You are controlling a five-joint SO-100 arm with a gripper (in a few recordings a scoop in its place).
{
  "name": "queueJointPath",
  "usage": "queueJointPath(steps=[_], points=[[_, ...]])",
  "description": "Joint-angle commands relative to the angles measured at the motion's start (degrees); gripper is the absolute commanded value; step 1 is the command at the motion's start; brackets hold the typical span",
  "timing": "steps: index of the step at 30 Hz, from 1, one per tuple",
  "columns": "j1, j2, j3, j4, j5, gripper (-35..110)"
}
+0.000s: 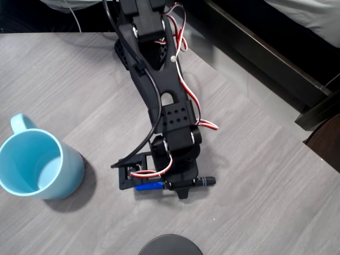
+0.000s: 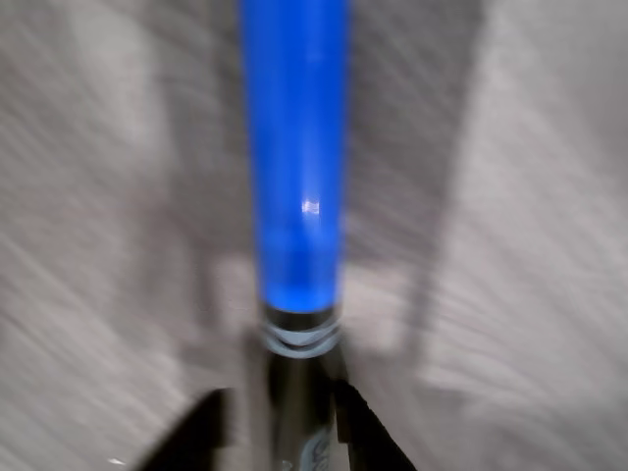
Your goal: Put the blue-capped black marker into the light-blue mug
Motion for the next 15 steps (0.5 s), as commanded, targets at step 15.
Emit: queueJointPath(steps=[15], points=[[4.8,19.6,-4.2,5.1,2.7,0]])
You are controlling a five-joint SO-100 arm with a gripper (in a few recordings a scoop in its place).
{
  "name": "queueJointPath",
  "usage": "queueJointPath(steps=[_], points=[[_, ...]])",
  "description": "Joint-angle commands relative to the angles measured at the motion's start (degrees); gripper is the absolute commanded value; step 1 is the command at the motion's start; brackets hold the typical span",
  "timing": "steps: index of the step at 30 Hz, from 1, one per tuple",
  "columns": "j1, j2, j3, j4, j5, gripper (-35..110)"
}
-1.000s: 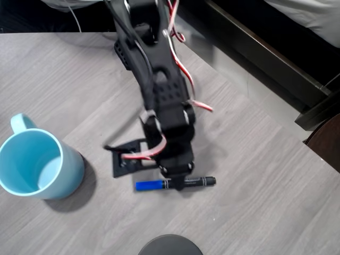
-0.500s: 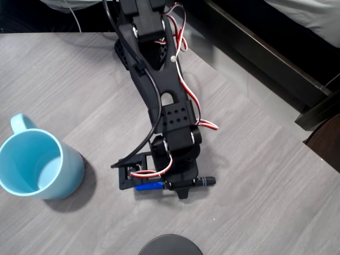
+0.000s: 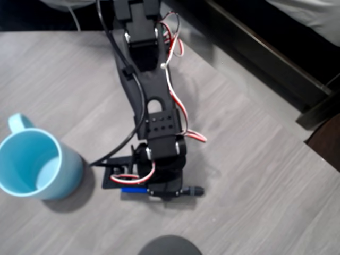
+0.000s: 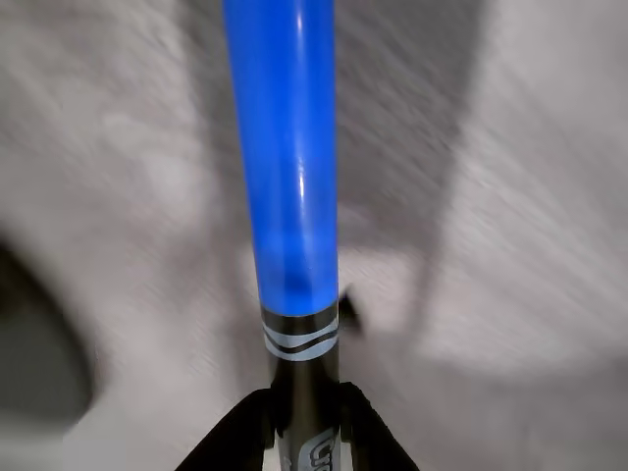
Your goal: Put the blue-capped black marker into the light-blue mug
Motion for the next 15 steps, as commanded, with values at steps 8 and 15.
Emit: queueJointPath(steps=[8,15], points=[[3.5,31.3,-3.0,6.7,-2.4,0],[18.6,43.1,6.5,-0.7,12.7,0]])
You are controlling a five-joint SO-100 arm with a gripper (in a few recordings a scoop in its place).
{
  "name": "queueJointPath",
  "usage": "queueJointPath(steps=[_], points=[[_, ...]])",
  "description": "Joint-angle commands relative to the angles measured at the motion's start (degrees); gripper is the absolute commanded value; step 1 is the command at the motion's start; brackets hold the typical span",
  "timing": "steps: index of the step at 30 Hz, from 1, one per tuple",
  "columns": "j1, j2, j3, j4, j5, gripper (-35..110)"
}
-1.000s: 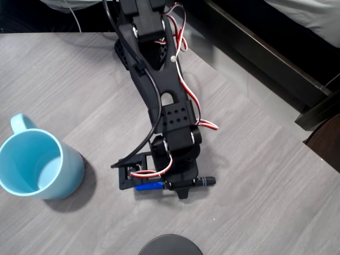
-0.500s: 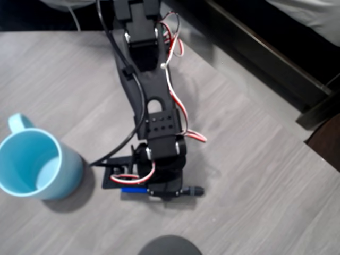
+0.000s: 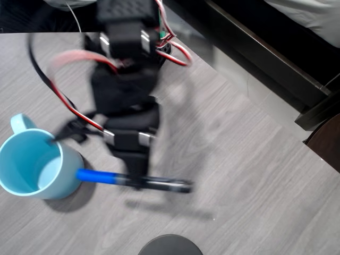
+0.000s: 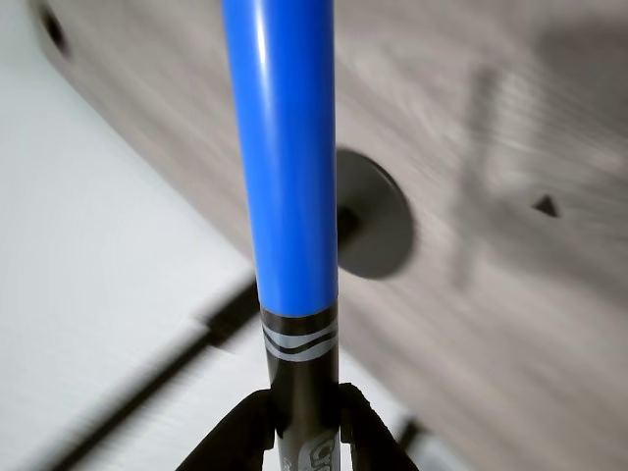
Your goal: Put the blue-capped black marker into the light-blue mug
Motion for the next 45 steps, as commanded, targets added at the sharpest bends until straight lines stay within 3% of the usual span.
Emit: queueJointPath(steps=[1,11,20,25,28,34,38,45], points=[[8.2,9.2,9.1,-10.6,7.9,0],[23.8,11.0,23.3,-28.3,22.1,0],[25.8,4.4,26.1,-33.2,25.0,0],[25.0,1.8,27.2,-35.1,25.6,9],[24.3,1.7,28.8,-36.6,26.0,28],[22.6,5.1,30.5,-36.2,25.6,33],[18.5,14.0,31.6,-31.2,18.7,21],[-1.4,47.5,47.9,-20.7,-14.5,1]])
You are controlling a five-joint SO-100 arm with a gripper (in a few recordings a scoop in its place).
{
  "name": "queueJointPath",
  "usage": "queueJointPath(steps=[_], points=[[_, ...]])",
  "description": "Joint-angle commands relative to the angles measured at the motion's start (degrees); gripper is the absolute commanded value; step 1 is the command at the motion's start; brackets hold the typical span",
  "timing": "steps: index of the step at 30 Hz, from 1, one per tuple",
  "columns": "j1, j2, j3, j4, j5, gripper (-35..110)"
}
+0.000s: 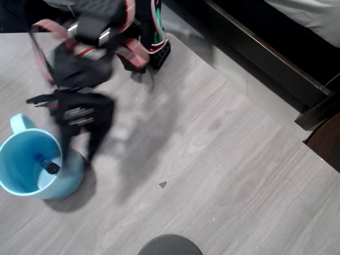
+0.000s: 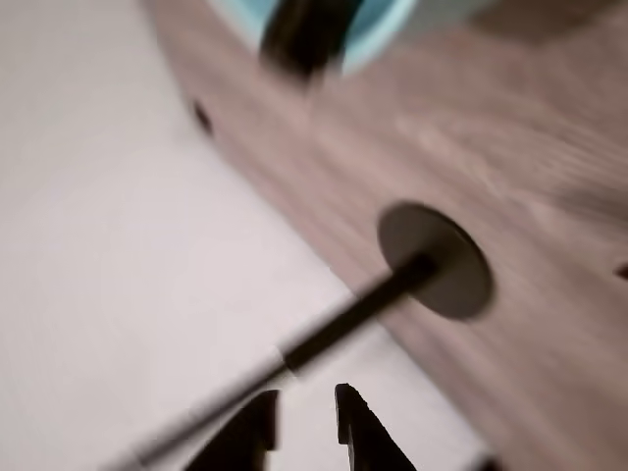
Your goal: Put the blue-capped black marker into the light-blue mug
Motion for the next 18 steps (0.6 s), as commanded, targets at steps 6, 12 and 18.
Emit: queueJointPath(steps=[6,12,18], points=[[-7.6,19.7,16.3,13.8,-16.0,0],[-8.8,35.2,34.4,15.0,-18.2,0],[-6.9,46.3,45.4,17.2,-20.4,0]])
